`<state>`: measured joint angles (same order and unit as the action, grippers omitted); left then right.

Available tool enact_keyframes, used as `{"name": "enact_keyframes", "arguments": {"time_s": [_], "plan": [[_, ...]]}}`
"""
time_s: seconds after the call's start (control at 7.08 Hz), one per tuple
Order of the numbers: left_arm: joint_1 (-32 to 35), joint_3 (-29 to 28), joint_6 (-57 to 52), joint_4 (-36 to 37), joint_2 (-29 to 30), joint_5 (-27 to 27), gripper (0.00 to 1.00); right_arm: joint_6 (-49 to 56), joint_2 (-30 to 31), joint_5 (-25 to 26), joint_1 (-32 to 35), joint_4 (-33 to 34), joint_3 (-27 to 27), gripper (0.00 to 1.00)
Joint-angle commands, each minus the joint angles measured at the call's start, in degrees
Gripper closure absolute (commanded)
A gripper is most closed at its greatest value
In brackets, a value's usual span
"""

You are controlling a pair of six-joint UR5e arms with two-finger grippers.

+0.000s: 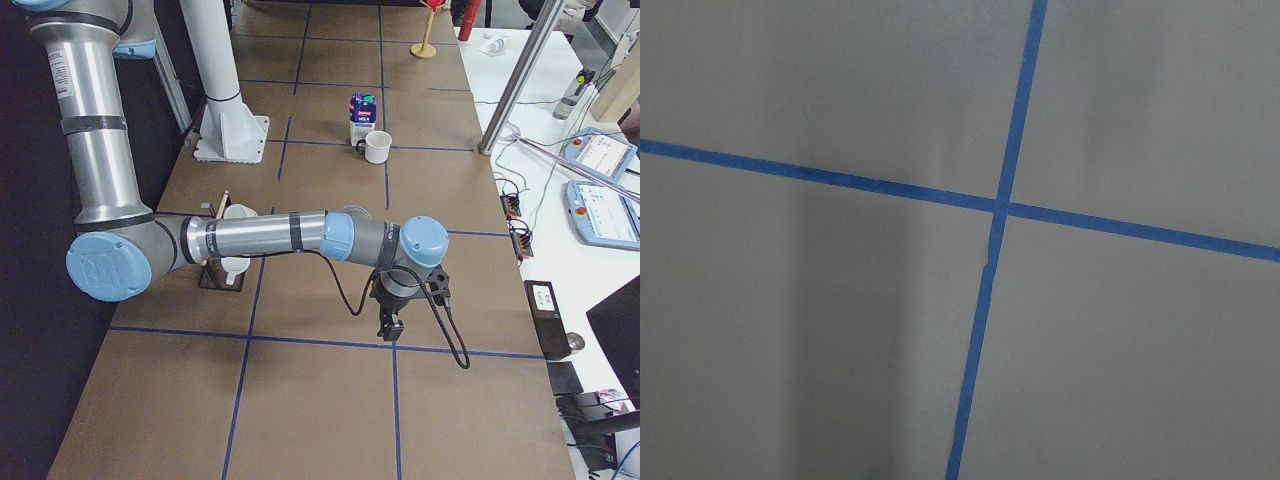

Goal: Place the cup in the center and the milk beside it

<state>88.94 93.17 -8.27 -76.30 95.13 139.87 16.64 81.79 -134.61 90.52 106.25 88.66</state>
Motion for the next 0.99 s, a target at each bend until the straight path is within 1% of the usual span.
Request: {"name": "enact_keyframes", "arguments": {"time_s": [0.0, 0.28, 0.85], "plan": [[0.0, 0.4, 0.1, -0.3, -0.1, 0.0, 0.00, 0.0, -0.3, -0.9, 0.0, -0.2, -0.1, 0.00], [0.0, 0.3, -0.3, -0.3, -0.2, -0.1, 0.00, 0.5, -0.8, -0.7, 0.0, -0.2, -1.4, 0.00], [0.1, 0.5, -0.3, -0.3, -0.1, -0.1, 0.00, -0.4, -0.5, -0.7, 0.0, -0.2, 0.5, 0.00]]}}
